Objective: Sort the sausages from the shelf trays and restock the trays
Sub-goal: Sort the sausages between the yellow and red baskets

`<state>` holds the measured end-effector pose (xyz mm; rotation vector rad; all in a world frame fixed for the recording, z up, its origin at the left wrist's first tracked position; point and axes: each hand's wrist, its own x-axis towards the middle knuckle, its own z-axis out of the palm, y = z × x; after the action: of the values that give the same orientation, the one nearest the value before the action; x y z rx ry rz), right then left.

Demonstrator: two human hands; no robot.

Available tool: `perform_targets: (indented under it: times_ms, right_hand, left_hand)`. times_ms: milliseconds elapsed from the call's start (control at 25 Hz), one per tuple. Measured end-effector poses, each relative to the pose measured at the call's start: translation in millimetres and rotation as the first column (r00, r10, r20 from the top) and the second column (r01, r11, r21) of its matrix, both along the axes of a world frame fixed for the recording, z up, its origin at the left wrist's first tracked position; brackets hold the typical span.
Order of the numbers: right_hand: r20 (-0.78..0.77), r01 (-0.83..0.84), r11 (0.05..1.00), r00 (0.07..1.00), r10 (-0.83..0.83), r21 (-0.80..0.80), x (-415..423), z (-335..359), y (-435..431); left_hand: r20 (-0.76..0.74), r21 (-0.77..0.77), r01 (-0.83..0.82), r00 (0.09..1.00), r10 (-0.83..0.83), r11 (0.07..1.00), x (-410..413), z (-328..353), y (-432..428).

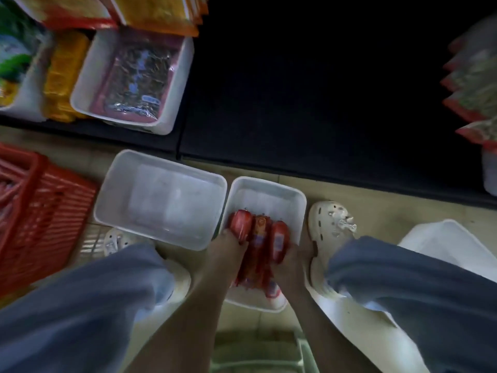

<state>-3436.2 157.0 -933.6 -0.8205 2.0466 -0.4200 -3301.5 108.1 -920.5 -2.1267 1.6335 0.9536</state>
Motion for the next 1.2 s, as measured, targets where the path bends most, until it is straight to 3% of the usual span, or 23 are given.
perform_targets:
  times_ms: [120,280,360,480,680,880,1040,1200]
  right_hand:
    - [-0.036,-0.075,0.992,0.996,0.079,0.103,10.3,-21.0,4.2]
    - [-0.125,-0.273,0.929,0.942,0.311,0.249,17.0,-11.2,14.5]
    - [-0.181,-0.307,0.912,0.915,0.361,0.272,14.5,-5.2,17.4]
    - [-0.267,-0.270,0.943,0.911,0.315,0.193,5.4,-1.3,16.2]
    - [-0.192,-0.425,0.877,0.863,0.467,0.223,-0.5,-11.1,12.2]
    - [-0.149,-0.296,0.940,0.935,0.321,0.170,-2.0,-22.5,15.7]
    - [0.055,-0.191,0.961,0.981,0.184,0.200,-19.4,-32.5,20.5]
    - [0.222,0.024,0.986,0.973,-0.062,0.166,-17.2,-37.0,15.4]
  left_hand:
    - [0.069,-0.046,0.100,0.993,-0.097,0.994,-1.1,-18.3,8.1]
    - [0.004,-0.117,0.099,0.995,-0.099,0.988,0.6,-24.4,28.9]
    - [0.075,-0.196,0.194,0.980,-0.182,0.961,2.6,-21.7,37.9]
    - [0.071,-0.092,0.225,0.973,-0.219,0.970,12.4,-17.1,38.3]
    - [0.091,-0.045,0.237,0.968,-0.233,0.970,18.8,-29.5,37.8]
    - [0.111,-0.134,0.072,0.992,-0.058,0.988,3.3,-23.0,39.9]
    - [0.007,-0.068,-0.159,0.987,0.160,0.985,-10.1,-25.1,44.7]
    - [-0.049,-0.130,-0.186,0.982,0.181,0.974,-4.5,-32.3,44.7]
